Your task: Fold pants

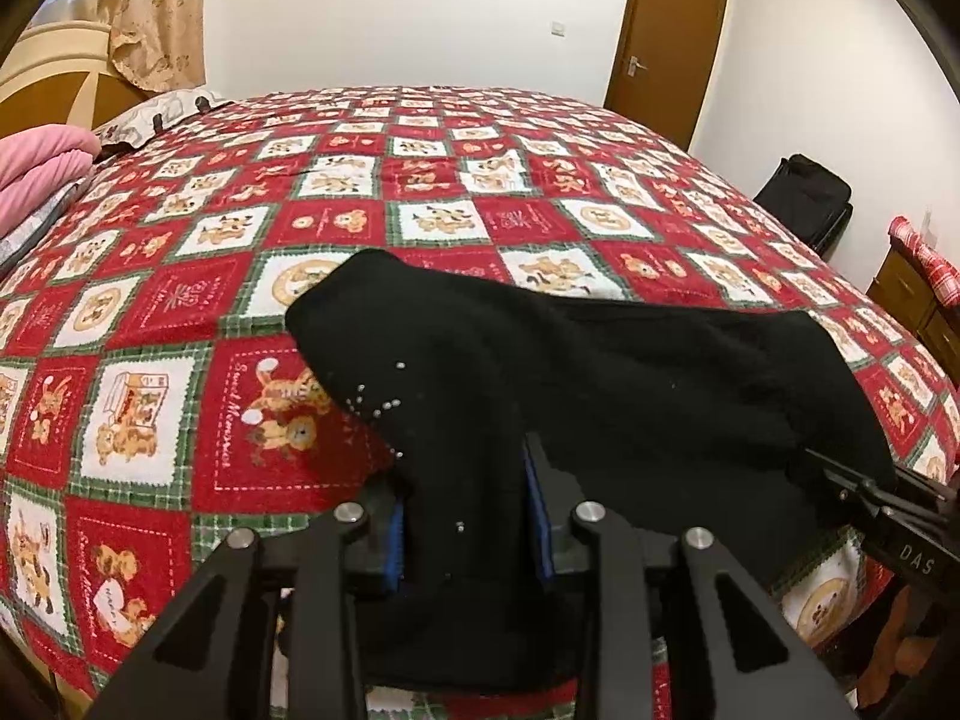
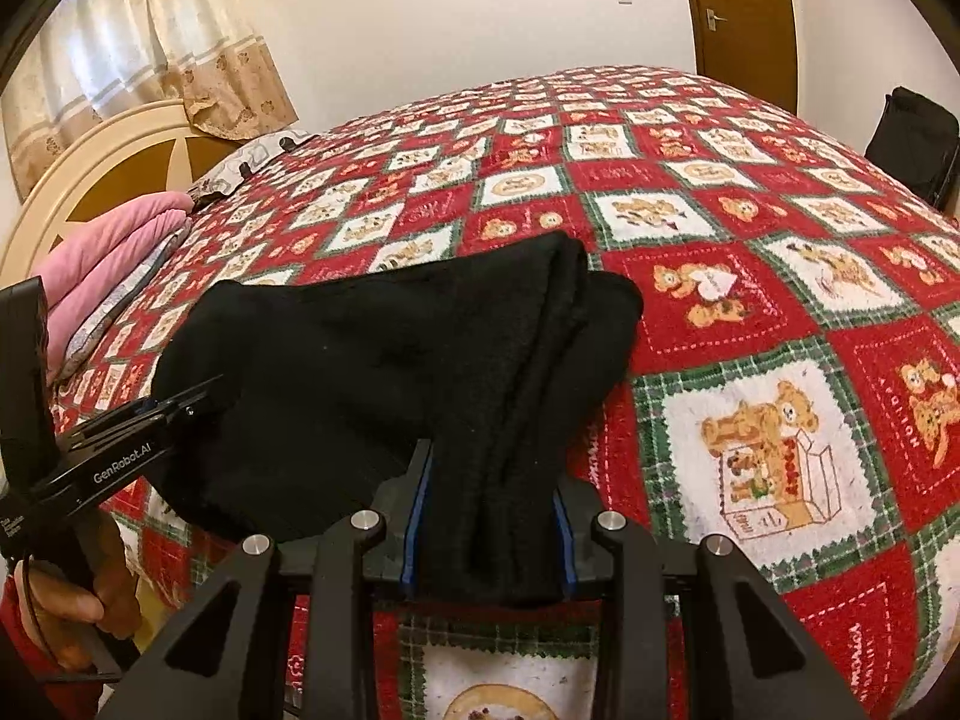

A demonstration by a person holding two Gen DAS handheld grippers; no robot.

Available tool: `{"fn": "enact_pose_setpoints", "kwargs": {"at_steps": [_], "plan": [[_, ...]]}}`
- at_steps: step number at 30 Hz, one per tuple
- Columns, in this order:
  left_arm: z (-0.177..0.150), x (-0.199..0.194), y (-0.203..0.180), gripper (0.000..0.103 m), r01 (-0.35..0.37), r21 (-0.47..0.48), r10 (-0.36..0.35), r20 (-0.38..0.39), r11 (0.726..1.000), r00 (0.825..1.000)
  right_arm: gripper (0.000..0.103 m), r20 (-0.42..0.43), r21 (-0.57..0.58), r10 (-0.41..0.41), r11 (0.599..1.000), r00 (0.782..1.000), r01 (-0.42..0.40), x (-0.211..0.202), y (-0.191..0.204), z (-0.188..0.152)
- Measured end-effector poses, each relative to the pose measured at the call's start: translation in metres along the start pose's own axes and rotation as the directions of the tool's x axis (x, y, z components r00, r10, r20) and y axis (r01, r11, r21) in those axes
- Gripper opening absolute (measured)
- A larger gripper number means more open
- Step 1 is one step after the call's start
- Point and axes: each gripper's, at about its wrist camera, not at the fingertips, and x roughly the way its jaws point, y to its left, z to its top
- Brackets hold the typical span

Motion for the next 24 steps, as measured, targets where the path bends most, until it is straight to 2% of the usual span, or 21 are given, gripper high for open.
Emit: {"fn": "enact_pose_setpoints", "kwargs": {"at_steps": [6, 17, 24], "plan": [[0.005, -0.009, 0.004, 0.025, -0.005, -0.007, 0.005, 0.012, 1.000, 1.000, 0.035, 0.040, -0.025, 0.015, 1.000, 0.999, -0.014, -0.016, 0.011, 0.009], [0.010, -0.024, 0.006, 0.023, -0.002, -0.014, 0.003, 0.043, 1.000, 0.999, 0.035, 0.075, -0.055, 0.031, 0.998, 0.997, -0.027, -0.033, 0.026, 0.018], [0.014, -0.034, 0.019, 0.023, -0.034, -0.030, 0.036, 0.070, 0.999, 0.997, 0.035, 0.082, -0.098, 0.055, 0.994, 0.995, -0.047, -0.035, 0.045, 0.022]]}}
